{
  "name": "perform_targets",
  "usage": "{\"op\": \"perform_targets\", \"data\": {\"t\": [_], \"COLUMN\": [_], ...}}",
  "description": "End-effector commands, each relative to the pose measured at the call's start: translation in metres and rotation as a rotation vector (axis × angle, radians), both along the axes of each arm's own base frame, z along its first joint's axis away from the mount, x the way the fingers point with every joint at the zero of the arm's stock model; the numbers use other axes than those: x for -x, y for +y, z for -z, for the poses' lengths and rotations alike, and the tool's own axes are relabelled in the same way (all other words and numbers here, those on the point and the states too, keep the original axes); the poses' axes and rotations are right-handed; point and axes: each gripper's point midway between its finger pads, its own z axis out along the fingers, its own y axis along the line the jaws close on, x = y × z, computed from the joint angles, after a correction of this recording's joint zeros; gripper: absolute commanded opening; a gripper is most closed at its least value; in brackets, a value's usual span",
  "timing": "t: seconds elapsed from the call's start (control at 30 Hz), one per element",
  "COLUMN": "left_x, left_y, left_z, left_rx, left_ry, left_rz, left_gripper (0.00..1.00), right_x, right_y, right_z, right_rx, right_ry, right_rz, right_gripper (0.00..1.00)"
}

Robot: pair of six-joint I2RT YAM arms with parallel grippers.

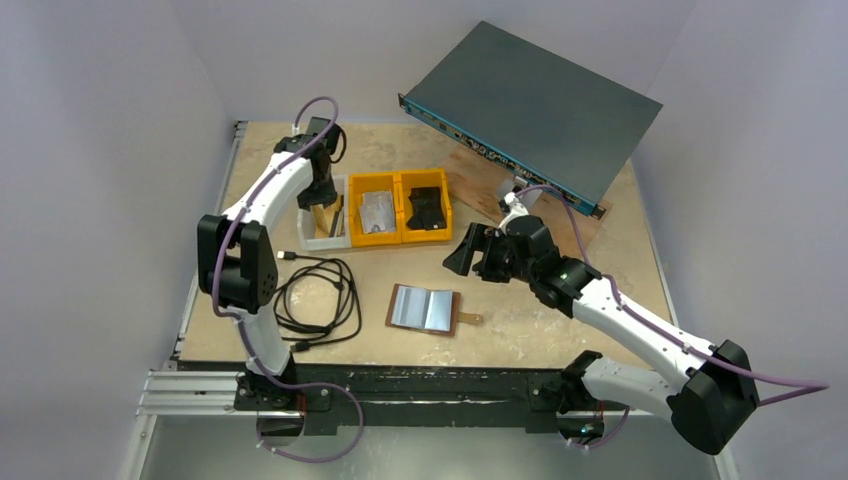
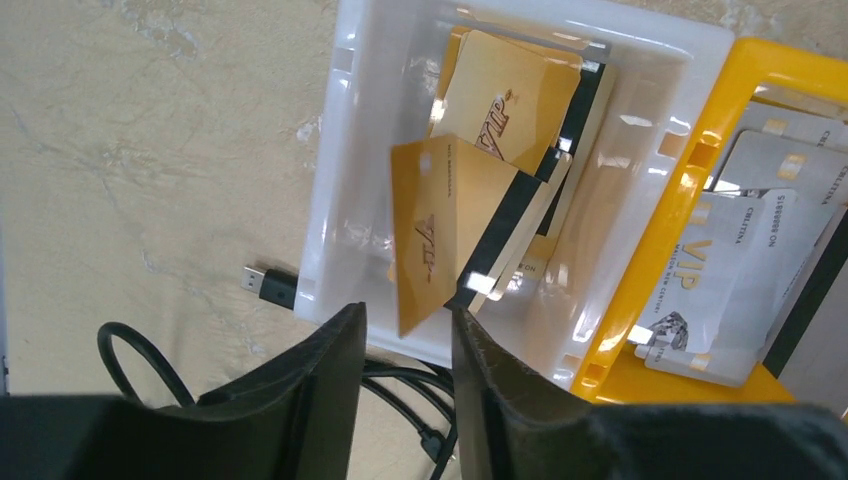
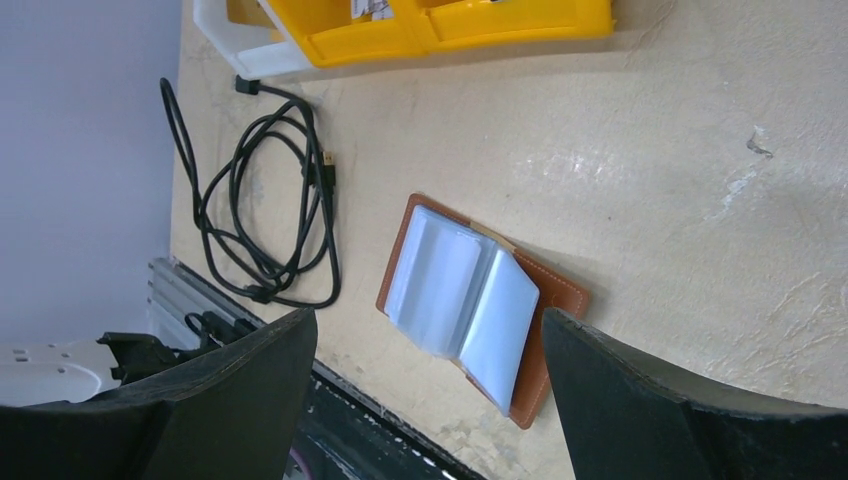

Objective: Take the credit cards out of the card holder
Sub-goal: Place the credit card in the storage box, then remove the credit card from the card holder.

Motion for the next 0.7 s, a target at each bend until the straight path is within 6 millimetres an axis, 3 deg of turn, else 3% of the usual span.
{"op": "perform_targets", "data": {"t": [0.0,0.17,0.33,0.67], "left_x": [-0.004,0.012,0.048,0.135], "left_y": [0.006,-0.007,-0.028,-0.076], "left_z": [-0.03,-0.051,-0.069,-0.054], "left_rx": [-0.011,0.084,0.245,0.589], "left_ry": [-0.06,-0.1,-0.153,-0.156], "left_rz": [0.013,0.046,0.087,0.198], "left_gripper": [0.41,0.48,0.49,0.49], "right_x": [-0.012,-0.01,0.002,0.013], "right_y": [-0.001,0.008,0.038,0.083], "right_z": [-0.016,-0.008,-0.001,0.047], "right_rx": [0.005,0.033,0.106,0.327], "right_ry": [-0.06,-0.047,-0.052,0.0], "right_rz": [0.025,0.006,-0.032,-0.043], "right_gripper": [0.84,0.84,0.82,0.67]}}
